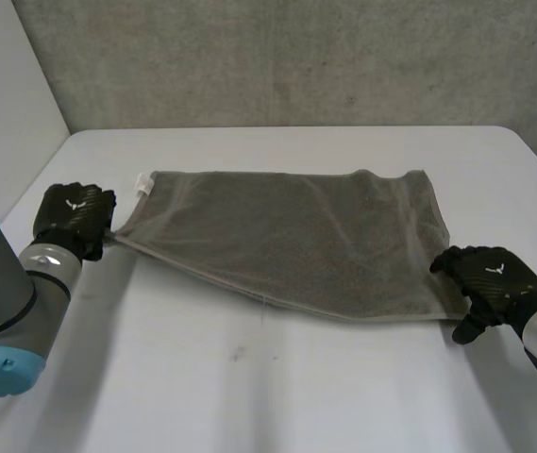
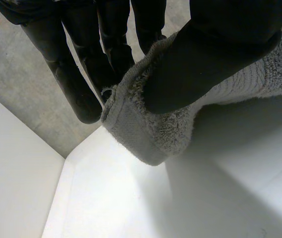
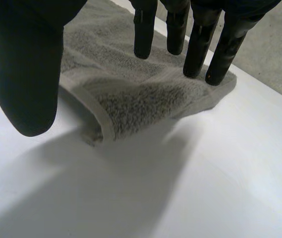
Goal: Fold the towel.
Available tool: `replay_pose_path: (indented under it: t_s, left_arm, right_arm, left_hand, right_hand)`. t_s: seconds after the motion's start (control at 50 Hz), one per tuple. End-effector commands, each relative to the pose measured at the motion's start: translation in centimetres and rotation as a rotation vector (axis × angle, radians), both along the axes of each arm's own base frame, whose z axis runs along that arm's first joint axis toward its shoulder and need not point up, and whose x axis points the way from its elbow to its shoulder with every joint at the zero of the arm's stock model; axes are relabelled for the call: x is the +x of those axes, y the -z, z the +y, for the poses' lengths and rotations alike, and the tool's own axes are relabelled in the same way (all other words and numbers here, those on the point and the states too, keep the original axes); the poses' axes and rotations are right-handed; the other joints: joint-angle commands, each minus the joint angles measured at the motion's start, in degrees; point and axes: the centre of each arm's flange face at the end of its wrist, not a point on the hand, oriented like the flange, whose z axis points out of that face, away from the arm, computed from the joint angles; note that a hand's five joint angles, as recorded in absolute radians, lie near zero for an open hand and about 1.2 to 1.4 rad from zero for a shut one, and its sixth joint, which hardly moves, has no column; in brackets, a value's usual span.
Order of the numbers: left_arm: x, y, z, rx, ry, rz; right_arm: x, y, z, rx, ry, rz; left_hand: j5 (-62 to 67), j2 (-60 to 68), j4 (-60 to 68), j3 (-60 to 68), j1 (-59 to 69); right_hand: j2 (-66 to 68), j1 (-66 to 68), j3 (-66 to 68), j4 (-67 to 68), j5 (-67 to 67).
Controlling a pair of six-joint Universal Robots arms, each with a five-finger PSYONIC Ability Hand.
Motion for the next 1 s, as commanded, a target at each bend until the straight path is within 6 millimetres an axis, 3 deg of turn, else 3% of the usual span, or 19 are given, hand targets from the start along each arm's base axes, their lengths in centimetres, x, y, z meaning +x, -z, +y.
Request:
replay_pose_path:
  t_s: [0.02,0.2,0.36,0.4,0.44,0.48,0.5,0.52,0.6,0.76,0.8,0.82,0.86,1.0]
  left_arm:
    - [0.0,-0.1,0.0,0.001,-0.001,0.003]
    - [0.2,0.0,-0.1,0.004,-0.007,0.002]
    - [0.2,0.1,0.2,0.021,-0.005,-0.002]
    - [0.2,0.1,0.3,0.028,-0.007,-0.004]
    - [0.3,0.0,0.3,0.030,-0.008,-0.004]
    - [0.3,-0.1,0.3,0.030,-0.008,-0.004]
    - [0.3,-0.1,0.3,0.030,-0.008,-0.004]
    - [0.3,-0.1,0.3,0.030,-0.008,-0.004]
    - [0.4,0.0,0.3,0.033,-0.010,-0.005]
    - [0.5,0.0,0.3,0.034,-0.013,-0.005]
    - [0.4,0.1,0.3,0.037,-0.011,-0.006]
    - [0.4,0.1,0.3,0.037,-0.011,-0.006]
    - [0.4,0.1,0.4,0.040,-0.010,-0.008]
    - [0.5,0.6,1.4,0.099,-0.003,-0.035]
  right_arm:
    - [-0.2,1.5,-1.6,-0.035,0.005,0.003]
    - [-0.1,2.5,-2.7,-0.024,0.008,0.002]
    - [-0.4,1.4,-3.6,-0.044,0.052,-0.076]
    - [-0.4,1.0,-3.7,-0.049,0.061,-0.094]
    - [-0.4,0.7,-3.9,-0.054,0.071,-0.108]
    - [-0.5,0.5,-4.3,-0.042,0.084,-0.132]
    - [-0.5,0.5,-4.3,-0.042,0.084,-0.132]
    - [-0.4,0.7,-4.3,-0.027,0.086,-0.144]
    - [-0.3,1.3,-4.3,0.017,0.096,-0.163]
    - [-0.6,1.4,-4.5,0.055,0.125,-0.170]
    - [-0.8,1.4,-4.6,0.056,0.137,-0.173]
    - [-0.8,1.4,-4.6,0.056,0.137,-0.173]
    - [-0.8,1.3,-4.6,0.050,0.136,-0.168]
    - [-0.8,-0.2,-4.7,0.000,0.120,-0.134]
  left_hand:
    - [10.4,10.2,10.2,10.3,11.5]
    - [10.4,10.2,10.2,10.3,11.5]
    - [10.4,10.2,10.2,10.3,11.5]
    - [10.4,10.2,10.2,10.3,11.5]
    - [10.4,10.2,10.2,10.3,11.5]
    - [10.4,10.2,10.2,10.3,11.5]
    - [10.4,10.2,10.2,10.3,11.5]
    - [10.4,10.2,10.2,10.3,11.5]
    - [10.4,10.2,10.2,10.3,11.5]
    - [10.4,10.2,10.2,10.3,11.5]
    - [10.4,10.2,10.2,10.3,11.5]
    - [10.4,10.2,10.2,10.3,11.5]
    - [10.4,10.2,10.2,10.3,11.5]
    - [10.4,10.2,10.2,10.3,11.5]
  right_hand:
    - [17.7,17.2,14.1,14.1,14.3]
    - [29.2,28.7,25.5,25.6,25.7]
    - [58.7,58.2,55.1,55.1,55.3]
    - [60.9,60.4,57.3,57.3,57.5]
    - [59.3,58.8,55.6,55.7,55.8]
    - [39.9,39.4,36.3,36.3,36.4]
    - [39.8,39.3,36.1,36.2,36.3]
    - [29.8,29.3,26.1,26.2,26.3]
    - [26.1,25.6,22.5,22.6,22.7]
    - [34.6,34.0,30.9,31.0,31.1]
    - [46.8,46.3,43.1,43.2,43.3]
    - [46.8,46.3,43.2,43.2,43.4]
    - [63.4,62.9,59.7,59.8,59.9]
    - [63.4,62.9,59.8,59.8,60.0]
